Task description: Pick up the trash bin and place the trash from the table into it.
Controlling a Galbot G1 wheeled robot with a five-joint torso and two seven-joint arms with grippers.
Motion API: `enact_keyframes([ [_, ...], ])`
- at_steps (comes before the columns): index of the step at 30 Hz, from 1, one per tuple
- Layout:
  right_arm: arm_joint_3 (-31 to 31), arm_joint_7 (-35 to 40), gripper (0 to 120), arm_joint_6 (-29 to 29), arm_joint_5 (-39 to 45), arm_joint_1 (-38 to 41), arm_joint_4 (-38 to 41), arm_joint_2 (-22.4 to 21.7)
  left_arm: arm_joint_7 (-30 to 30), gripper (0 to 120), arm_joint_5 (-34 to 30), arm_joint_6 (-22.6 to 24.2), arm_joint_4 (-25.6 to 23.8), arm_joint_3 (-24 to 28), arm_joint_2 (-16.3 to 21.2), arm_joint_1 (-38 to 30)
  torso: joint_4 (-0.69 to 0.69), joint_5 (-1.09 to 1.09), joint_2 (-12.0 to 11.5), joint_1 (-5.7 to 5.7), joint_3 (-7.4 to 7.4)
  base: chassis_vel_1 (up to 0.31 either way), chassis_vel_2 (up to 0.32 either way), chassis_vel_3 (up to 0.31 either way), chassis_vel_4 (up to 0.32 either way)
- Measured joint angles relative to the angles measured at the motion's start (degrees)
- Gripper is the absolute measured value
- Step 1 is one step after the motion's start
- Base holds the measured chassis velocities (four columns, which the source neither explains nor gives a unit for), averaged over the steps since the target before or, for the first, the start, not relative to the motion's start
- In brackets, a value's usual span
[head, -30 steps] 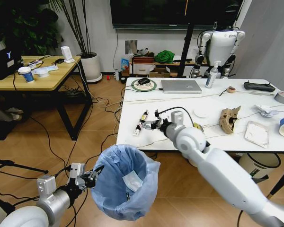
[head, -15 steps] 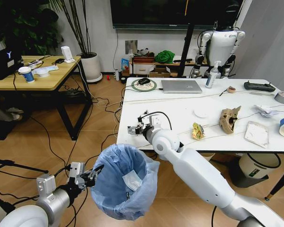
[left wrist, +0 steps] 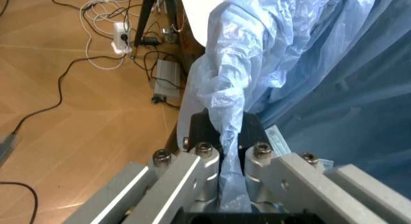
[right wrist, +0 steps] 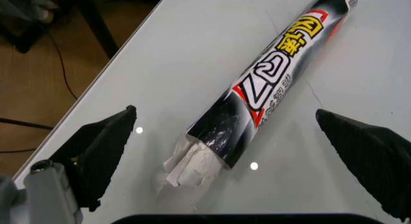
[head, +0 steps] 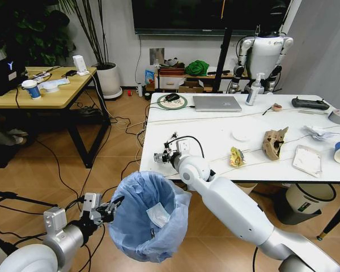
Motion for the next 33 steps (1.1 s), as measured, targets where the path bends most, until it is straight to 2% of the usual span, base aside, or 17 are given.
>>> enact_keyframes([
  [3,0.0,-0.5,87,0.4,-0.7,0.0,0.0,-0.3,0.0,0,0.0,0.0,0.0,0.0,-0.1,-0.1,0.0,0.0,0.0,0.0,0.0,0.0,0.0,0.0,0.0],
  [4,0.0,-0.5,87,0.4,-0.7,0.0,0.0,-0.3,0.0,0,0.0,0.0,0.0,0.0,-0.1,-0.1,0.0,0.0,0.0,0.0,0.0,0.0,0.0,0.0,0.0],
  [7,-0.2,-0.6,77,0.6,-1.1,-0.1,0.1,-0.5,0.1,0,0.0,0.0,0.2,0.1,-0.1,-0.3,0.0,0.0,0.0,0.0,-0.01,0.0,0.0,0.0,0.0],
  [9,-0.4,-0.7,64,0.9,-1.6,-0.1,0.1,-0.5,0.1,0,-0.1,0.0,0.3,0.1,0.0,-0.6,0.0,0.0,0.0,0.0,-0.01,0.0,0.0,0.0,0.0],
  [12,-0.6,-0.7,57,0.9,-1.9,-0.1,0.0,-0.6,0.1,0,-0.2,-0.1,0.4,0.2,0.0,-0.8,0.0,0.0,0.0,0.0,-0.01,0.0,0.0,0.0,0.0],
  [17,-1.0,-0.8,35,0.9,-2.0,0.0,0.0,-0.8,0.1,0,-0.3,-0.1,0.5,0.2,0.0,-0.9,0.0,0.0,0.0,0.0,-0.01,0.0,0.0,0.0,0.0],
  [21,-1.1,-0.8,25,0.9,-2.1,0.1,0.0,-1.0,0.1,0,-0.3,-0.1,0.6,0.3,0.0,-1.1,0.0,0.0,0.0,0.0,-0.01,0.0,0.0,0.0,0.0],
  [24,-0.9,-0.8,10,1.0,-2.1,0.2,0.1,-1.3,0.2,0,-0.4,-0.1,0.7,0.5,-0.1,-1.3,0.0,0.0,0.0,0.0,0.0,0.0,0.0,0.0,0.0],
  [29,-0.7,-0.8,0,1.3,-2.1,0.1,0.6,-2.0,0.3,0,-0.3,-0.1,0.8,0.7,-0.2,-1.4,0.0,0.0,0.0,0.0,0.0,0.0,0.0,0.0,0.0],
  [30,-0.2,-1.1,0,1.8,-2.1,0.0,1.1,-2.3,0.3,0,-0.3,-0.1,0.9,0.8,-0.3,-1.6,0.0,0.0,0.0,0.0,0.0,0.0,0.0,0.0,0.0],
  [31,2.4,-5.3,0,6.2,-1.2,-0.8,3.0,-3.2,0.3,0,-0.2,-0.1,1.1,1.0,-0.4,-1.8,0.0,0.01,0.0,0.0,0.0,0.0,0.0,0.0,0.0],
  [33,3.5,-10.3,0,10.7,-0.8,-1.2,5.5,-5.4,0.3,0,-0.2,-0.1,1.1,1.0,-0.5,-1.8,0.02,0.02,0.0,0.0,0.0,0.0,0.0,0.0,0.0],
])
